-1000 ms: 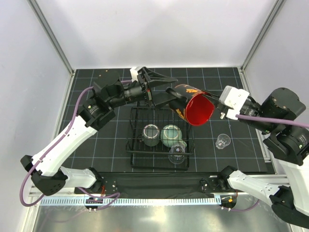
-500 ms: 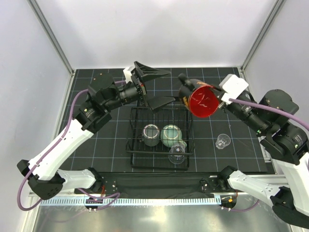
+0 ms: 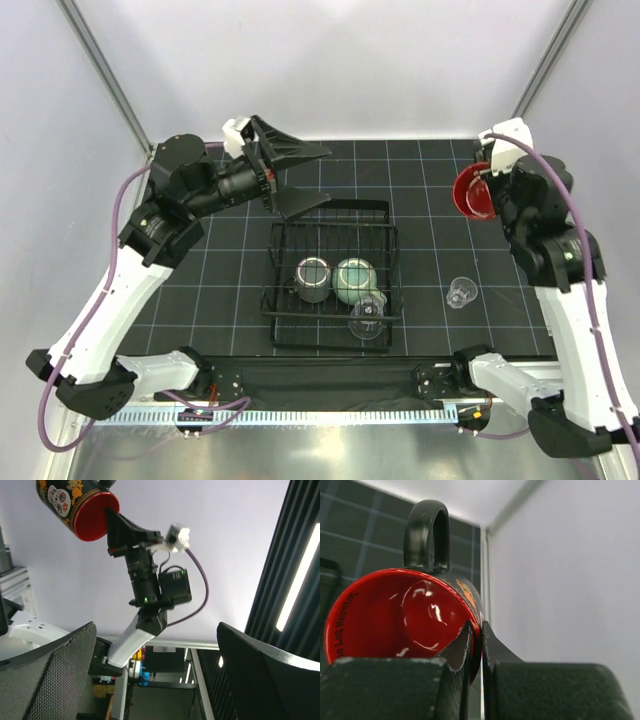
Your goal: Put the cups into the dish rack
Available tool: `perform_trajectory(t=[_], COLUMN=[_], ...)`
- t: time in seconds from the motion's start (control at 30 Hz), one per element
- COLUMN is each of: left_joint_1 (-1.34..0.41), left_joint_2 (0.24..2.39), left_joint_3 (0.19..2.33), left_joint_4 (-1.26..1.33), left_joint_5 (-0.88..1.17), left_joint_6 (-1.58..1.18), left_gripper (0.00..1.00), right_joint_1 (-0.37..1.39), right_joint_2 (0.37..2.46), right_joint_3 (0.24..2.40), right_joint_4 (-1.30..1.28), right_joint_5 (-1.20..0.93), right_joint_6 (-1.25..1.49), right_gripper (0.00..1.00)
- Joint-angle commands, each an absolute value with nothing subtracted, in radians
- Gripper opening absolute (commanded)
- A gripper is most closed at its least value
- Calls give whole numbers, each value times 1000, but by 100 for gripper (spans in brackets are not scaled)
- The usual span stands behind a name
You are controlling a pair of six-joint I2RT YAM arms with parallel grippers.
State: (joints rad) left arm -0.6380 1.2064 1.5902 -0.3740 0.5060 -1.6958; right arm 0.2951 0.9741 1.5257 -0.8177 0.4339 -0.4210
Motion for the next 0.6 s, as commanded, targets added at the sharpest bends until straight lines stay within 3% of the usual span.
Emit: perform_trajectory(t=[0.0,0.27,0.4,0.57], left_joint_1=[-607,-589,-578,-558], left_joint_2=[1154,1103,1060,1025], left_joint_3=[1631,1654,1641,1600], left_joint_4=[-483,-742,-802,-801], left_joint_5=[548,514,506,518], left_joint_6=[-1563,-1390,-1350,-1365], left_gripper=[100,100,100,100], right_joint_1=[218,54,38,35], right_joint_2=[980,1181,1245,1348], right_joint_3=[1444,1269,1160,1186], right_joint_4=[-727,-657,-566,-554], right_joint_5=[381,22,-119,-199], right_joint_6=[-330,-184,-328,-457], right_gripper=[4,4,4,4])
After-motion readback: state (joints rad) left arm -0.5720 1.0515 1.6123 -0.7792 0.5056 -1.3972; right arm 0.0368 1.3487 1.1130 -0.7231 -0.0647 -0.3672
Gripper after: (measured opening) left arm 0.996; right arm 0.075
